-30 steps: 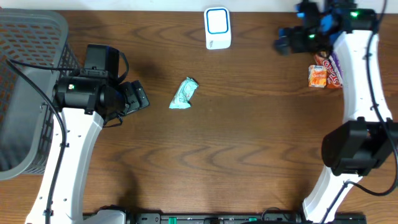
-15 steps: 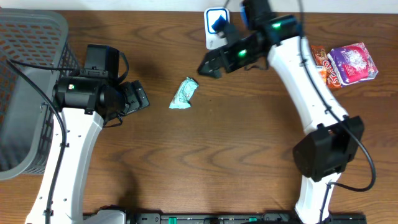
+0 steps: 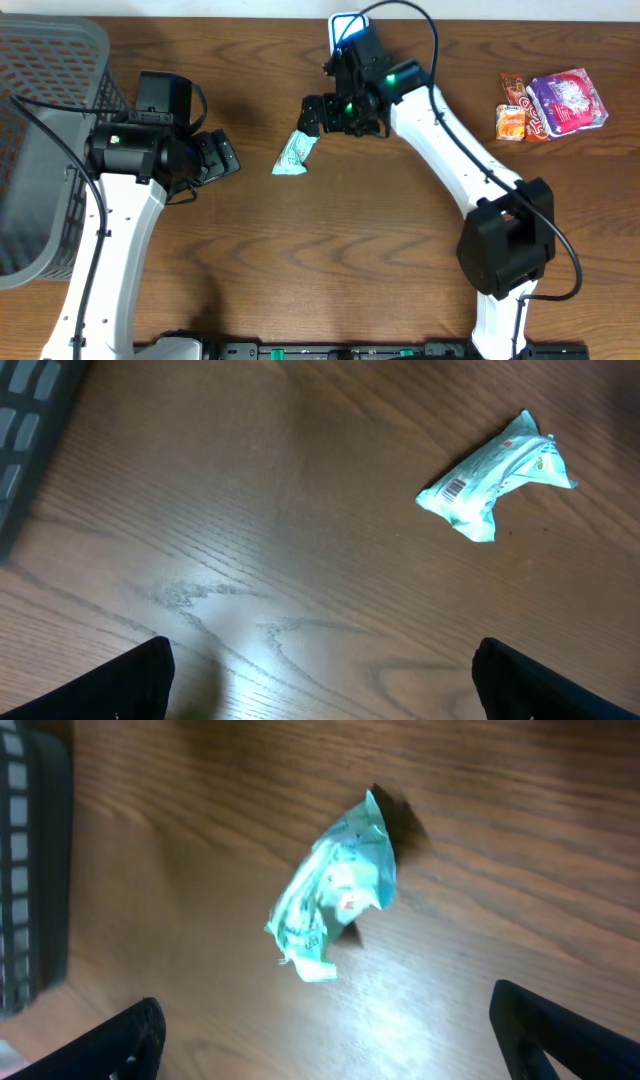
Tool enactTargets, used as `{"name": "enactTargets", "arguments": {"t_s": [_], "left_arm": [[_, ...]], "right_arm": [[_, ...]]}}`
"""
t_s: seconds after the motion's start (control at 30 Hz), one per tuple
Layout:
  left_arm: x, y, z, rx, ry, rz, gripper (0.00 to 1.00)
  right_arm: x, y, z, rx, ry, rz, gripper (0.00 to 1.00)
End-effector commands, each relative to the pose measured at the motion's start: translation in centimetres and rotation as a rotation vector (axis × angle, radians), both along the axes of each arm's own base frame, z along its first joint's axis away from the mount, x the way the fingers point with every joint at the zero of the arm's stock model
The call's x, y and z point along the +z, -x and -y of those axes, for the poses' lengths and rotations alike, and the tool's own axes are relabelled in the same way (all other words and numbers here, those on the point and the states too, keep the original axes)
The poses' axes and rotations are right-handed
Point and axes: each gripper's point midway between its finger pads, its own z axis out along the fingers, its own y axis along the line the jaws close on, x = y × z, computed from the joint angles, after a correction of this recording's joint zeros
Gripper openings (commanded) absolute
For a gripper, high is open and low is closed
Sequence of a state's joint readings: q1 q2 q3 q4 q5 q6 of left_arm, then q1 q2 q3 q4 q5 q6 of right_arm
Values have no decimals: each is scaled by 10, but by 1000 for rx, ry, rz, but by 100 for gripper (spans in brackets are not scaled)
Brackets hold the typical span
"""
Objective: Scan the item barcode
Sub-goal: 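Move the right gripper left over the green wipes pack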
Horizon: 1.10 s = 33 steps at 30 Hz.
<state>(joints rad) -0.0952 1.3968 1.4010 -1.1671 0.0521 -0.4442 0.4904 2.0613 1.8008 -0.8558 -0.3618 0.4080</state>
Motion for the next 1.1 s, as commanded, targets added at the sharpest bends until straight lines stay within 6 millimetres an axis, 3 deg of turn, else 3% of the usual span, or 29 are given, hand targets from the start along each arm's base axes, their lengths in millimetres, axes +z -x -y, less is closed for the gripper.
{"name": "enactTargets", "arguments": {"t_s": [0.0,0.17,0.77,0.97,1.03,1.07], "left_arm": [[1,1,-3,3,-13,3,95],[1,1,-4,3,-13,2,95],[1,1,-4,3,-13,2,95],[1,1,-4,3,-13,2,95],[1,1,-4,3,-13,2,95],[1,1,-4,3,-13,2,95]], "right_arm": [[-18,8,-5,-72,-24,-81,99],[-41,8,-7,-147,-56,-116,99],[-99,11,-50,-205,-202,-124,90],[-119,16,-61,-190,-180,-120,79],[-126,16,-58,-203,-154,-117,69],[-127,16,-57,-205,-149,-119,59]]}}
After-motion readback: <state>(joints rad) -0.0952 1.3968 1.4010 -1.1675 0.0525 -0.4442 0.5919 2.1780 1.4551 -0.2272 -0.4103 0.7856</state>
